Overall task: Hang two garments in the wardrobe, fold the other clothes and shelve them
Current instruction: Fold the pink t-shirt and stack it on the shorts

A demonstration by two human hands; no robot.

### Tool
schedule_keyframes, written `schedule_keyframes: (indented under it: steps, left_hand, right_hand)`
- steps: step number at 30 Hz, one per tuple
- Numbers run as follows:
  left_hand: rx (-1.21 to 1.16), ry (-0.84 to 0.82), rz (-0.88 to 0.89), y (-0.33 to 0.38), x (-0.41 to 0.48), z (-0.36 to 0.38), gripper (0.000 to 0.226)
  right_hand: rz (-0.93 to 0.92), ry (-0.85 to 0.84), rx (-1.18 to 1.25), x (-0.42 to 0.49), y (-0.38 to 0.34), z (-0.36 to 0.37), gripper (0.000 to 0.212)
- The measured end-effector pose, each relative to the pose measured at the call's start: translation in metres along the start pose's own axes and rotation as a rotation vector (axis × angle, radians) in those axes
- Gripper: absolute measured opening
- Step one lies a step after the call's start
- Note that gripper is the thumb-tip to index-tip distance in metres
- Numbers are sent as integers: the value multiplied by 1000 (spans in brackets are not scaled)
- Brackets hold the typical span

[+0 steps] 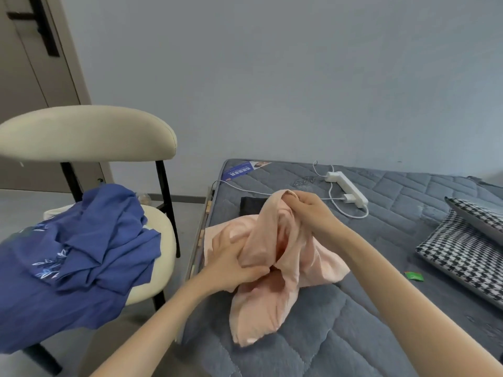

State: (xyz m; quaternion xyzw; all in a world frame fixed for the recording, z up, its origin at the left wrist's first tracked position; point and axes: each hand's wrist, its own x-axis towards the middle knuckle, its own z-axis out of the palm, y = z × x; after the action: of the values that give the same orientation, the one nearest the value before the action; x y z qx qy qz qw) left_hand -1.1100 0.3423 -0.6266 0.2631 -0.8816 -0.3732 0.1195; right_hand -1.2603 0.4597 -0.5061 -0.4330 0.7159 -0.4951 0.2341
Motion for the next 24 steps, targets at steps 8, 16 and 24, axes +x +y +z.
schedule_keyframes:
  steps: [8,16,24]
  left_hand:
    - [-280,582,102,52,1,-126,25]
    - [-63,330,92,81,-25,-229,18]
    - [8,212,173,88,-43,-231,16]
  right_hand:
    - [-311,182,-65,40,-87,-7,36]
    - [-337,132,-864,71,-56,22,10]
    - [73,202,-609,72,-42,45,15]
